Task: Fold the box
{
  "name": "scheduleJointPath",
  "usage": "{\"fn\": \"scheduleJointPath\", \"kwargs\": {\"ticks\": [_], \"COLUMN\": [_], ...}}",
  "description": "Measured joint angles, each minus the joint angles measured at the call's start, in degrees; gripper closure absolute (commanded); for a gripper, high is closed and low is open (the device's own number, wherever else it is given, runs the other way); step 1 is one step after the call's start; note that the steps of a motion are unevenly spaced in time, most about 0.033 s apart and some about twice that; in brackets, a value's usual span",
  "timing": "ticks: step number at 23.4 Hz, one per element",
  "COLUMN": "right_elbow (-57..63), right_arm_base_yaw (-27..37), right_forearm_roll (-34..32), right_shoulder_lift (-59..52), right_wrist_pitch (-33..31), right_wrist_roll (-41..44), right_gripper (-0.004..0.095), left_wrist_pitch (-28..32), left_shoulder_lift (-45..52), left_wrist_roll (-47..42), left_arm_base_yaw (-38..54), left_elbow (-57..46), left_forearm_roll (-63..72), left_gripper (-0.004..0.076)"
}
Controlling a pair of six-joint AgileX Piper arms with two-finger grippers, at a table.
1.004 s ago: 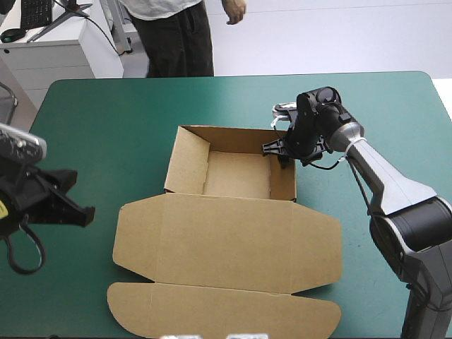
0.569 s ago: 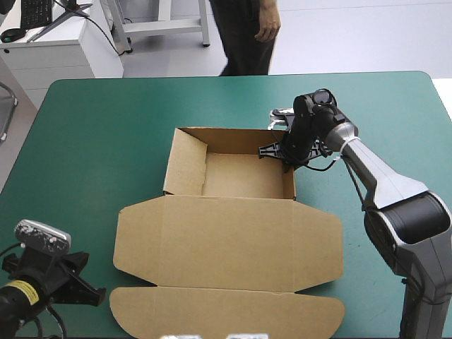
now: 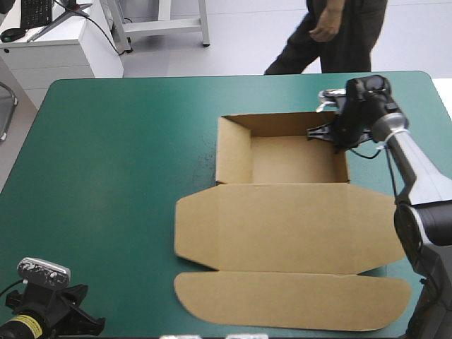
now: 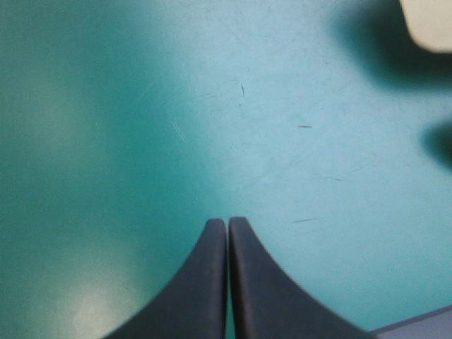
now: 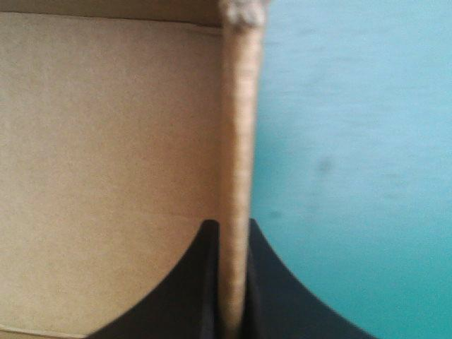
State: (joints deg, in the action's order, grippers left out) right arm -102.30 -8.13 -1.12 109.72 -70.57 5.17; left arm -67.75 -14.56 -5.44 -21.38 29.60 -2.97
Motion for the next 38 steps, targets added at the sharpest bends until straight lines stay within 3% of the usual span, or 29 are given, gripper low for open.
{"fn": "scheduleJointPath", "kwargs": {"ticks": [2, 7, 10, 12, 16, 20, 27, 30, 32, 38], "right_elbow": [0.0, 0.0, 0.0, 0.0, 0.0, 0.0, 0.0, 0.3, 0.7, 1.2], "right_arm_base_yaw": [5.5, 26.6, 33.9, 37.2, 40.2, 40.5, 40.6, 40.6, 40.6, 39.7], "right_forearm_roll": [-2.4, -4.2, -4.0, -2.9, -0.6, 0.1, 2.2, 5.1, 7.4, 17.6], "right_shoulder_lift": [-0.8, -2.0, -2.0, -2.0, -2.0, -2.0, -4.2, -6.8, -10.5, -25.3], "right_wrist_pitch": [0.1, -0.1, -0.2, -0.3, -0.4, -0.4, -0.4, -0.4, -0.5, -0.8], "right_wrist_roll": [-1.4, -4.6, -4.7, -4.7, -4.7, -4.7, -4.5, -4.6, -5.2, -5.9], "right_gripper": [0.0925, 0.0926, 0.0891, 0.0824, 0.0561, 0.0476, 0.0511, 0.0644, 0.0889, 0.0915], "left_wrist_pitch": [0.0, -0.2, -0.2, -0.2, -0.2, -0.2, -0.2, -0.2, -0.2, -0.2], "left_shoulder_lift": [0.1, 0.1, 0.1, 0.1, 0.1, 0.1, 0.1, 0.1, 0.1, 0.1], "left_wrist_roll": [0.0, 0.0, 0.0, 0.0, 0.0, 0.0, 0.0, 0.0, 0.0, 0.0], "left_arm_base_yaw": [0.0, 0.0, 0.0, 0.0, 0.0, 0.0, 0.0, 0.0, 0.0, 0.0], "left_elbow": [0.0, -0.1, -0.1, -0.1, -0.1, -0.2, -0.2, -0.2, -0.2, -0.2], "left_forearm_roll": [0.0, -1.9, -2.7, -3.0, -3.0, -3.1, -3.1, -3.1, -3.1, -3.1], "left_gripper": [0.0734, 0.0734, 0.0734, 0.0734, 0.0734, 0.0734, 0.0734, 0.0734, 0.0734, 0.0734]}}
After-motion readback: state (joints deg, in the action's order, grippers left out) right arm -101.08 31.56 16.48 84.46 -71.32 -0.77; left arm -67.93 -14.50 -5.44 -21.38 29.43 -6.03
